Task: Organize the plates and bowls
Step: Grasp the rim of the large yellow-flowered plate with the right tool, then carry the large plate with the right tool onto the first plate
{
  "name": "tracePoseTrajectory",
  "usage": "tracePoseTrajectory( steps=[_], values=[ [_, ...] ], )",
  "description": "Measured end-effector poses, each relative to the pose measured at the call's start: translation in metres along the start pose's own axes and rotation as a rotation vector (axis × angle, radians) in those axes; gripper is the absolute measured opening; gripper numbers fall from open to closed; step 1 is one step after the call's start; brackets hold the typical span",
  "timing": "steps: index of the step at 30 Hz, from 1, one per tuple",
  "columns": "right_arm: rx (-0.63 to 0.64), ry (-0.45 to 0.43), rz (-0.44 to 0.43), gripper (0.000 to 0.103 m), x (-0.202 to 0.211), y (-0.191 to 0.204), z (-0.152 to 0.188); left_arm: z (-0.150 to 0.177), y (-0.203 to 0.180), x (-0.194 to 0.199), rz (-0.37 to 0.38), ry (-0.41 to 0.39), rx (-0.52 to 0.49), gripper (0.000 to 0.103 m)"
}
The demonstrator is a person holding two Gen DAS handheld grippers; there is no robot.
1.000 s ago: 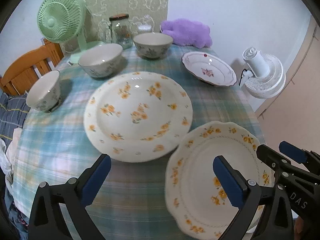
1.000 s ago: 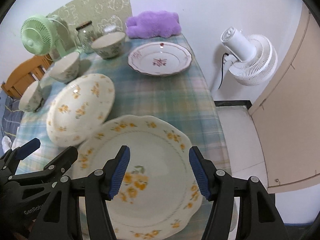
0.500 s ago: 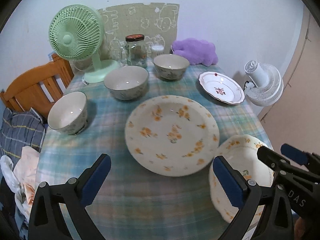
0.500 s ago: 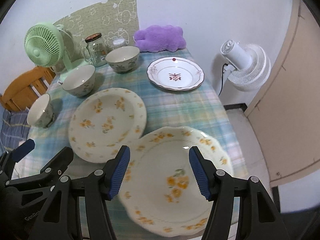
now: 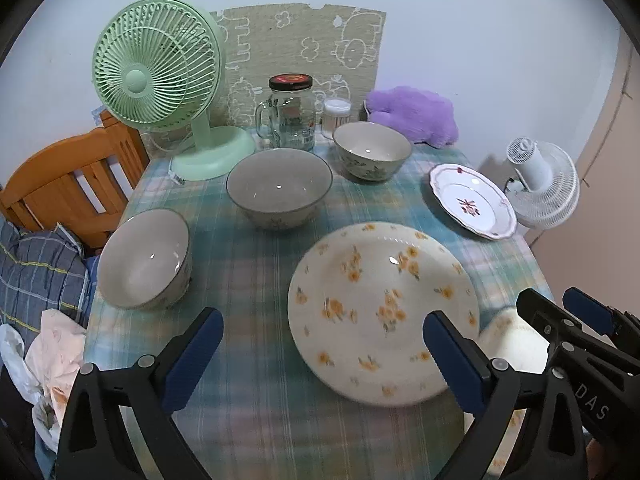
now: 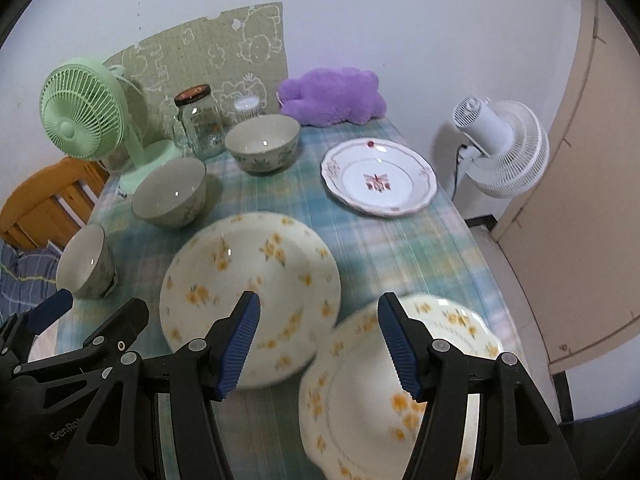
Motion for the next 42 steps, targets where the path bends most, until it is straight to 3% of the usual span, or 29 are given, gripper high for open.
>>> tracePoseTrajectory(
  steps=[7,16,22,33,35,42],
  values=[
    [-0.004,0.026,-0.032,0.065,-0.057,-0.001,-0.017,-0.006,0.0,-0.052,-0.062,0.028,0.01,0.1],
    [-0.032,0.117,-0.041,0.065,-0.125,-0.004,-0.004,0.013,0.004,-0.112,-0.109,0.08,0.023,0.097],
    [0.0,0.169,-0.045,0.065,-0.158,-0.001,0.007,0.027,0.004,-0.135,-0.109,0.139,0.03,0.087],
    [0.027,0.188,-0.044,0.063,-0.172,0.005,0.014,0.03,0.008,-0.143,-0.097,0.18,0.044,0.079],
    [0.034,0.19,-0.039,0.063,-0.171,0.007,0.015,0.029,0.005,-0.141,-0.09,0.181,0.027,0.07],
    [0.06,0.206,-0.07,0.063,-0.16,0.028,0.026,0.033,0.02,-0.133,-0.133,0.186,0.006,0.071]
  ],
)
Point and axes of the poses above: each gripper's, at about its wrist camera, not at the fingertips, and x roughly against the way its jaws point, y to its left, z to its underside, the point moved 9 cm from there along -x, roughly the way its jaws point, and after that the axes turned 7 degrees about -y, right-handed, at the moved point
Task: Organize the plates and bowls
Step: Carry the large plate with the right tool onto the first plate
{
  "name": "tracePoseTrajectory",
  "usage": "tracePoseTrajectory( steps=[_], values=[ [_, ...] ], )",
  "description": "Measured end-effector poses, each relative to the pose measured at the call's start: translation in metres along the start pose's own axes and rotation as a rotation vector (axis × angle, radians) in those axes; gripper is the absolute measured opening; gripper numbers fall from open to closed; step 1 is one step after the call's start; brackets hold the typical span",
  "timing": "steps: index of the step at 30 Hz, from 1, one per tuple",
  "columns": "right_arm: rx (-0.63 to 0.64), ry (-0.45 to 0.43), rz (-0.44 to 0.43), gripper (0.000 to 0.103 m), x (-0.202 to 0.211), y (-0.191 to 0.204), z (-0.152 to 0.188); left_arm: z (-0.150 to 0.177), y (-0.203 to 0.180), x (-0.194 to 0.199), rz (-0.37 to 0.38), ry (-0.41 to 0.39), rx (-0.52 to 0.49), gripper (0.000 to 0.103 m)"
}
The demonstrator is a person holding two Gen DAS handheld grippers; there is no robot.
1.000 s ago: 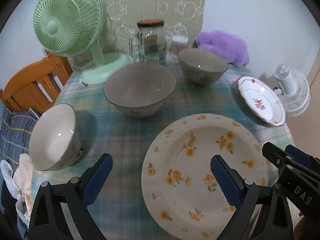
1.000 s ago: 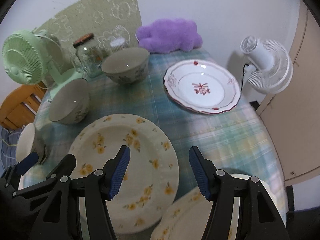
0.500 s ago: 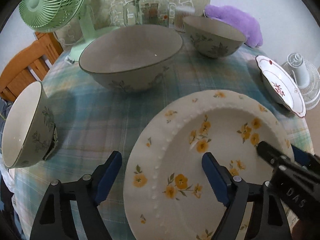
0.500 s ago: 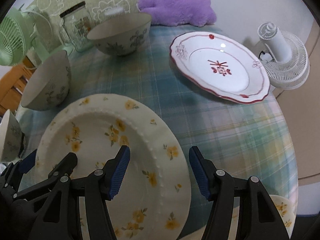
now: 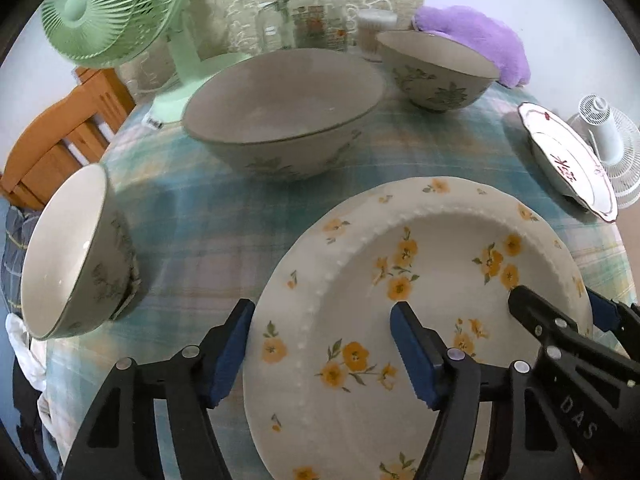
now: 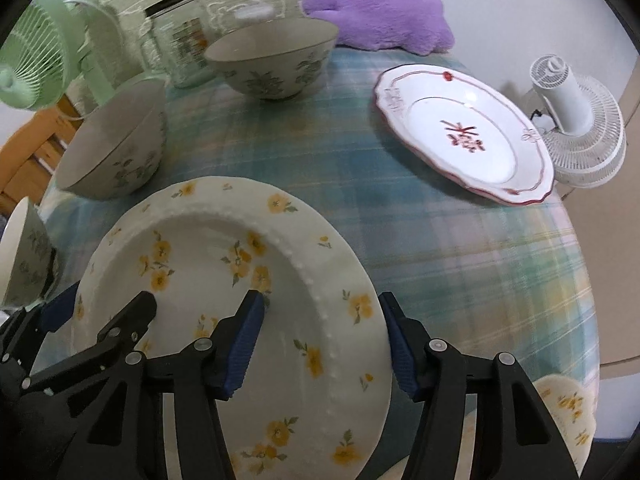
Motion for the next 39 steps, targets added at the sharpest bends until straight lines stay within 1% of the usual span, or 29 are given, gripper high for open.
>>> tracePoseTrajectory(
  steps=[4,7,9,10,11,12,13,18,21,28,33,39],
  values=[
    [0.02,0.031,-0.013,0.063,0.0,0.013,0.008,0.008,0.012,0.002,0.007,0.008,0.012,0.074],
    [0.008,0.028,-0.014,0.064,-0.001,0.014,0.008,0.01,0.016,0.0,0.013,0.011,0.048,0.078],
    [0.01,0.02,-0.023,0.064,-0.002,0.014,0.006,0.009,0.017,0.0,0.011,0.004,0.052,0.079],
    [0.015,0.018,-0.028,0.064,-0.003,0.014,0.005,0.009,0.016,0.0,0.011,0.001,0.053,0.078],
    [0.022,0.018,-0.031,0.064,-0.003,0.014,0.004,0.008,0.015,0.0,0.018,-0.001,0.053,0.071],
    [0.025,0.02,-0.029,0.065,-0.003,0.015,0.003,0.008,0.013,0.001,0.029,-0.005,0.045,0.069],
    [0.032,0.02,-0.019,0.065,-0.003,0.015,0.003,0.008,0.013,0.002,0.013,-0.007,0.034,0.069],
    [0.058,0.037,0.0,0.065,-0.001,0.018,0.002,0.012,0.017,0.004,0.032,0.03,0.049,0.068],
    [0.08,0.042,0.002,0.065,0.005,0.023,0.003,0.016,0.022,0.015,0.024,0.025,0.056,0.068],
    [0.076,0.024,0.01,0.065,0.036,0.037,0.008,0.022,0.034,0.047,0.045,0.001,0.041,0.068],
    [0.06,-0.002,0.035,0.065,0.067,0.048,0.018,0.034,0.044,0.075,0.068,-0.004,0.026,0.068],
    [0.019,-0.002,0.058,0.065,0.099,0.054,0.046,0.053,0.05,0.103,0.091,-0.015,0.0,0.068]
  ],
)
Point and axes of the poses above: each gripper's, at about its wrist camera, not at the fingertips, and x roughly against the way its jaws point, y to its left, z to its underside, the point moved 9 cm from there along -x, roughly the way its jaws point, and after that the axes turned 7 degrees about -y, right-handed, at the moved point
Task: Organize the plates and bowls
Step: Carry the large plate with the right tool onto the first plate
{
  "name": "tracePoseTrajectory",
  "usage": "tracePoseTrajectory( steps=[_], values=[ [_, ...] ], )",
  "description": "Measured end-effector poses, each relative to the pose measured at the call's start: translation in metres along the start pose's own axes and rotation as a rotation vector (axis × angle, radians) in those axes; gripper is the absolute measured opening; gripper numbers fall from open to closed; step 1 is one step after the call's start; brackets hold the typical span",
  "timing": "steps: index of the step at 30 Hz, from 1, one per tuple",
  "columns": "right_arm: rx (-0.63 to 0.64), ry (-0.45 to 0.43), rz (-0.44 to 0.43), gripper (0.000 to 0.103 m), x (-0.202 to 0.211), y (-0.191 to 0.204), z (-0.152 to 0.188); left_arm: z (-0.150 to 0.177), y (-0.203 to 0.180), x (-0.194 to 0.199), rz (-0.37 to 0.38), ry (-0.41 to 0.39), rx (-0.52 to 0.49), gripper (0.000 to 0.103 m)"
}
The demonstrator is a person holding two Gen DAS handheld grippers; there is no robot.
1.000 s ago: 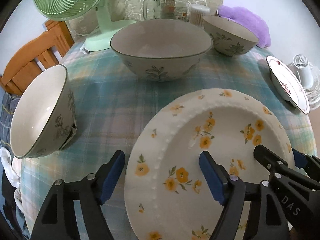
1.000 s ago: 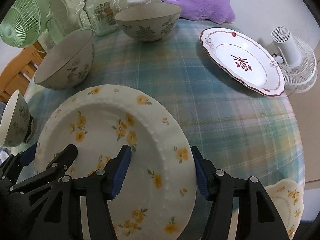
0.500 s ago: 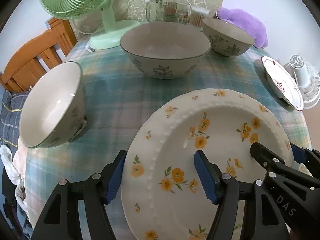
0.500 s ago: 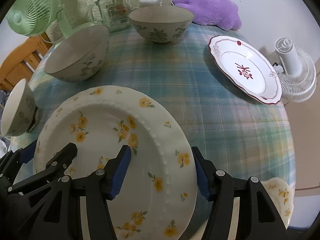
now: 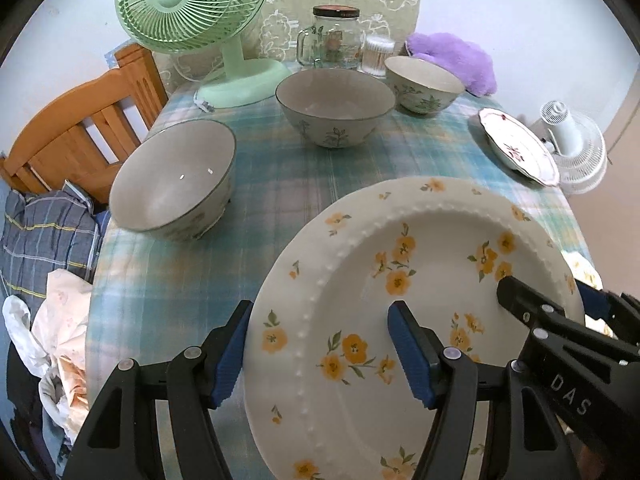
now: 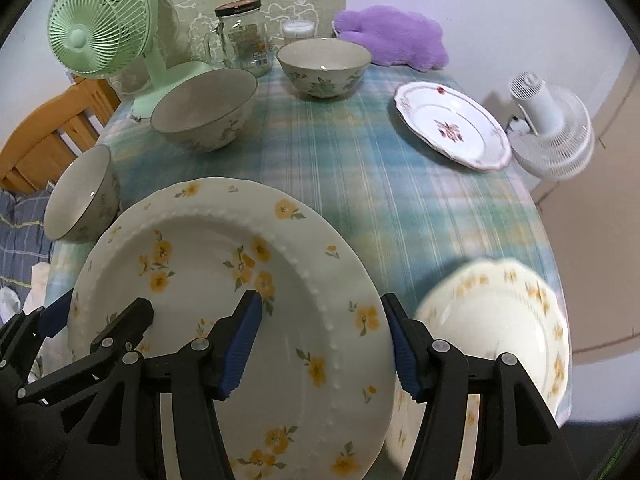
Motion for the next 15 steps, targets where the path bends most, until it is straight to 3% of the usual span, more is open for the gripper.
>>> tracePoseTrajectory(
  steps=[7,15],
  values=[
    [-0.042,0.011,0.02,0.065,0.026,-0.007,0.034,0.018,-0.012,0.021,0.022,-0.012,-0.045,0.068],
    [-0.044,-0.019,0.014,0.065,0.041,-0.034,0.041,0.022,-0.038,0.032,0.018,-0.03,-0.04,0.068]
  ],
)
Point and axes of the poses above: each gripper's, at about its wrist camera, not at the fingertips, and x roughly against the way its jaws point, y to its left, z to its underside, the point moved 9 cm from there along -x, roughly the way its jaws point, and after that the axes turned 7 degrees about -y, right-handed, at the moved point
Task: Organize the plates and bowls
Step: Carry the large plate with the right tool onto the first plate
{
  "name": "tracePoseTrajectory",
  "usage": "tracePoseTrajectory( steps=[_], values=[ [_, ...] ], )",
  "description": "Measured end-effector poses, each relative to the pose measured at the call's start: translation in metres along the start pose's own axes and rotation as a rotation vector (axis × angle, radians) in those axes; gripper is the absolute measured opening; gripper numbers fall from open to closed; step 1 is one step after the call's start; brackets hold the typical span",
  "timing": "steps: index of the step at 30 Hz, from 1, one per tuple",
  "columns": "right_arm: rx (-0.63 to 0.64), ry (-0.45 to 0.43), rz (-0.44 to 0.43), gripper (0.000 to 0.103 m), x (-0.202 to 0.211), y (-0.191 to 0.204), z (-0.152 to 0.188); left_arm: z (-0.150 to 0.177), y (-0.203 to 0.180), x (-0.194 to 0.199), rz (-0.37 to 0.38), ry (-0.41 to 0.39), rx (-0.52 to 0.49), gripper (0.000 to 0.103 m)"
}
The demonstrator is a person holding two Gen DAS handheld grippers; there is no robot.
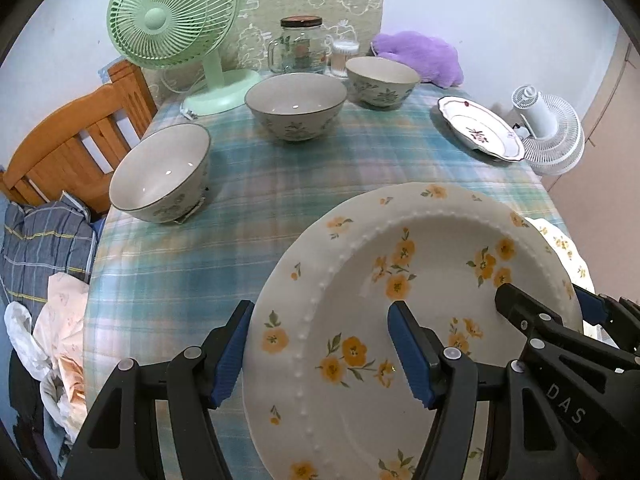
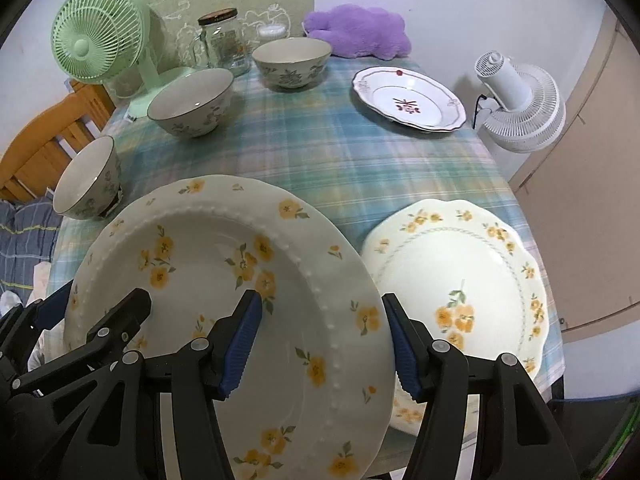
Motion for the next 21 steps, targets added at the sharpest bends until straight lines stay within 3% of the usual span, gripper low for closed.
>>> tracePoseTrajectory(
  steps=[21],
  values=[
    [0.081,0.045,-0.003,0.065,-0.02,-0.129,-0.011,-0.001,-0.122,-0.028,-0.001,0.064,0.109,0.068]
  ],
)
Point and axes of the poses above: each gripper's, at about its wrist camera, not at the fingertips, and x roughly against the way its jaws point, y to its left, z to its underside, the point moved 9 cm from there along -x, roughly the way its jaws point, and after that the axes turned 7 degrees about -y, right-handed, at the moved point
